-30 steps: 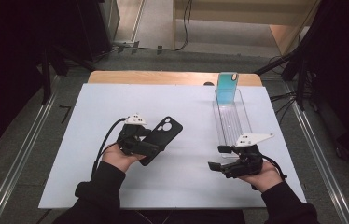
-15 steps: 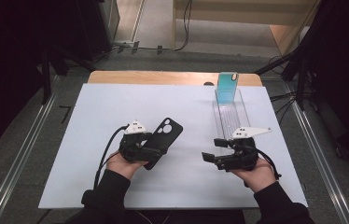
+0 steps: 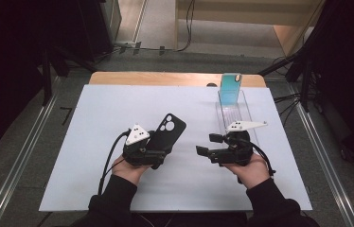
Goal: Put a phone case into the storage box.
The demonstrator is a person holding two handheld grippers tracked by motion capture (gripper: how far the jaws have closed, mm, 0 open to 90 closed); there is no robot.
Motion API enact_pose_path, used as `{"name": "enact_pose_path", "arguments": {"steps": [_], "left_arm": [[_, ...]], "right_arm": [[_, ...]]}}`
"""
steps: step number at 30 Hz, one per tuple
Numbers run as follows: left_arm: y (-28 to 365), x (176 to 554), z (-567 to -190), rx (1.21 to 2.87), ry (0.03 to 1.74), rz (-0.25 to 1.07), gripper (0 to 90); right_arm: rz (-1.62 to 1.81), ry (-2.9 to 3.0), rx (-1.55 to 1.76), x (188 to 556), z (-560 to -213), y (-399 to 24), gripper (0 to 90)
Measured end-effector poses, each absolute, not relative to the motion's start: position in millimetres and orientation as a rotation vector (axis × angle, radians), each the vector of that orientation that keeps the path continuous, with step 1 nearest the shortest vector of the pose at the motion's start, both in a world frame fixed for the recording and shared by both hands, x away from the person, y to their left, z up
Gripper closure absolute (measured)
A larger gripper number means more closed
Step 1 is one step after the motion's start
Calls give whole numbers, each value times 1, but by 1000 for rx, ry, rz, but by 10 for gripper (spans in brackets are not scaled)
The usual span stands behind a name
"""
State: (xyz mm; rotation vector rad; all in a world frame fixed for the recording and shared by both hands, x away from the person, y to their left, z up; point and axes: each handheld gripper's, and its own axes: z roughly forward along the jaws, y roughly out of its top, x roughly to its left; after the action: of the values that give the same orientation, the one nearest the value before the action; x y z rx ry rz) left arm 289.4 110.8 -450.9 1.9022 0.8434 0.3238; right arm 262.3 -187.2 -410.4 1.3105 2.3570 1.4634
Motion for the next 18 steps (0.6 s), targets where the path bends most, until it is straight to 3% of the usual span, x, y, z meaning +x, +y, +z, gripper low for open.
{"name": "enact_pose_path", "arguments": {"steps": [18], "left_arm": [[100,277,-461,1817,840,379,152]], "right_arm": [[1541,2343,1375,290,-401,-167,219]]}}
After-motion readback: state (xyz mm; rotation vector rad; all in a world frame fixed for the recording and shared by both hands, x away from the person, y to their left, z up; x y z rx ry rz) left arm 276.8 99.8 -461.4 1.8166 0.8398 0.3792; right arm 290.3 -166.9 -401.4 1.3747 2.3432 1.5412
